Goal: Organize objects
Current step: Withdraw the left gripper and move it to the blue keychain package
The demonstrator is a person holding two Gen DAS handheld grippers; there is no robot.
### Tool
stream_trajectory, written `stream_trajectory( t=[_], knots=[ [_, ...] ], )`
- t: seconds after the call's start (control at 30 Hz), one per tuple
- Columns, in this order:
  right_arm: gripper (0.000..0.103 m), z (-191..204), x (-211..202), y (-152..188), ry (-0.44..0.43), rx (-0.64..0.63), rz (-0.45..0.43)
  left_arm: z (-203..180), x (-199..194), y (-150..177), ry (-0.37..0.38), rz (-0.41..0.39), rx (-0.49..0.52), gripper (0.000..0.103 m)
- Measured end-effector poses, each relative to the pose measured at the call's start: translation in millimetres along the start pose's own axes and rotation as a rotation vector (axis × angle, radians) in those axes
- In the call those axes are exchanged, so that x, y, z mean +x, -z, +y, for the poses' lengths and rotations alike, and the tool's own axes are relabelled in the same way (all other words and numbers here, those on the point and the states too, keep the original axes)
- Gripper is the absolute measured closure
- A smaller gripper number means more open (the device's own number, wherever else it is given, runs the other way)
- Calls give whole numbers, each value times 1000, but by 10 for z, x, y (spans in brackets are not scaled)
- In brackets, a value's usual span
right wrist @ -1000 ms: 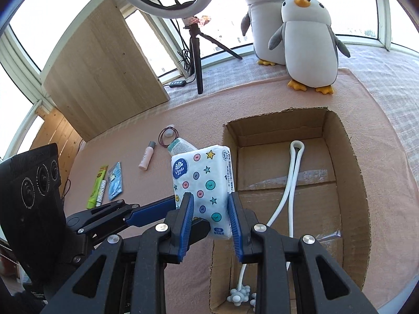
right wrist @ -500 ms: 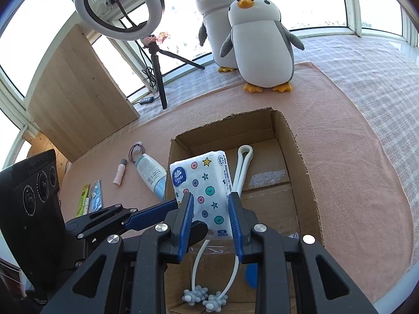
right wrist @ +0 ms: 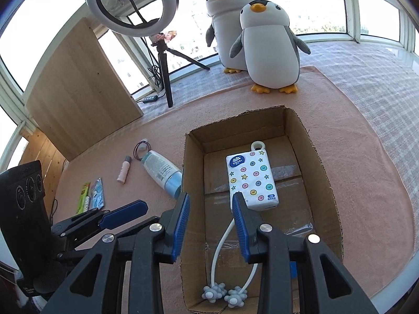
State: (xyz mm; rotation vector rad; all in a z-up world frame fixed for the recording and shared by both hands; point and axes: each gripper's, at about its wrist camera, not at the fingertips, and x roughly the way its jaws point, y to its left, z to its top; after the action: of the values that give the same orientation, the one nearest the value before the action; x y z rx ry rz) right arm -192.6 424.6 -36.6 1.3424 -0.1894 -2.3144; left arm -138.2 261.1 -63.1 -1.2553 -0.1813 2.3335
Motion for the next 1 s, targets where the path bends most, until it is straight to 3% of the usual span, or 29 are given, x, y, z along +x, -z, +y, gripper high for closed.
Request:
stream_trajectory(
  t=[0.6, 0.8, 1.0],
  knots=[
    [65, 981, 271, 191, -54, -130, 44, 988, -877, 399, -200, -54, -125, 59],
    [62, 1209, 362, 276, -70, -153, 58, 1167, -1063, 509, -235, -60, -144, 58],
    [59, 1346, 393, 342, -82, -159, 59, 1329, -1175, 612, -255, -62, -170, 50]
  ],
)
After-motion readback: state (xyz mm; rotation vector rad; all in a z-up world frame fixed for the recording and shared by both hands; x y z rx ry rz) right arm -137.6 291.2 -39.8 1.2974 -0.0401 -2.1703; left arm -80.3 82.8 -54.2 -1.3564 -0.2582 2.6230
